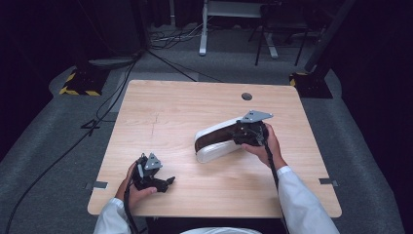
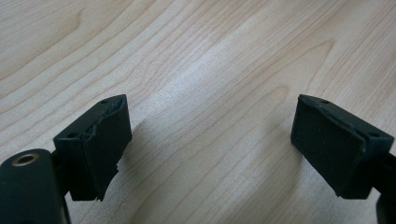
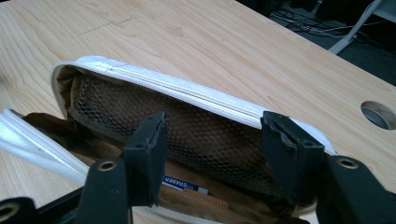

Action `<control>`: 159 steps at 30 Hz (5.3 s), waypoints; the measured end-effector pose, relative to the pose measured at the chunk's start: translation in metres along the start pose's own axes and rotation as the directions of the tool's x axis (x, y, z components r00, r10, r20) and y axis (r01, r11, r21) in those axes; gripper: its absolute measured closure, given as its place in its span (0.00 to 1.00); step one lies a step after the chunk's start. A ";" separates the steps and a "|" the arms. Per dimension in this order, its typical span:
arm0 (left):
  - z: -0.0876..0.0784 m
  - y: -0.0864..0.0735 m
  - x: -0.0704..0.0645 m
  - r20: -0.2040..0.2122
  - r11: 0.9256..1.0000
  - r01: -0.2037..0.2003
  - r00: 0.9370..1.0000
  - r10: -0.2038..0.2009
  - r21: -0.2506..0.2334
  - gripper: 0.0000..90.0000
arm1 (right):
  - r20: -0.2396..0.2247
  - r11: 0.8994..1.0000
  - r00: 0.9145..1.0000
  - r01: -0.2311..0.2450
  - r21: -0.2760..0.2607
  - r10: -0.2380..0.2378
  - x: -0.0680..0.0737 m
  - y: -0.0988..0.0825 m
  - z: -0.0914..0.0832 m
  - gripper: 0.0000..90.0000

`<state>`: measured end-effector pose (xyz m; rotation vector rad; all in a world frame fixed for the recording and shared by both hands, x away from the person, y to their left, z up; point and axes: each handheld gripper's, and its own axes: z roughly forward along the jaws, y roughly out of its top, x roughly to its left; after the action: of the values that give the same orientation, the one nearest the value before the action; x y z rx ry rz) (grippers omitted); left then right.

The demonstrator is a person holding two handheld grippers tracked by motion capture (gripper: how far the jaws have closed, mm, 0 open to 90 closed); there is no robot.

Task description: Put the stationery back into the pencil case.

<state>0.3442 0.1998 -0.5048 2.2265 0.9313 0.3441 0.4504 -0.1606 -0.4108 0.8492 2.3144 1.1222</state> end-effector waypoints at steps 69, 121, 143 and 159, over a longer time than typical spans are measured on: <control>0.000 0.000 0.000 0.000 1.000 0.000 1.000 0.000 0.000 0.14 | 0.063 0.993 0.992 0.107 0.049 -0.110 -0.027 -0.057 -0.085 0.40; 0.000 0.000 -0.001 -0.013 1.000 0.006 1.000 -0.006 0.003 0.13 | 0.061 0.988 0.997 -0.063 0.140 0.055 -0.061 -0.209 -0.130 0.34; 0.000 0.000 -0.001 -0.015 1.000 0.006 1.000 -0.006 0.003 0.13 | 0.069 0.977 0.982 -0.185 0.109 0.178 -0.073 -0.229 -0.145 0.26; 0.000 0.000 -0.001 -0.016 1.000 0.006 1.000 -0.006 0.005 0.12 | 0.074 0.975 0.980 -0.194 0.109 0.187 -0.074 -0.229 -0.145 0.26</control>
<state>0.3437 0.1988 -0.5047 2.2280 0.9478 0.3583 0.3384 -0.4008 -0.5039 1.1551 2.3014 1.0282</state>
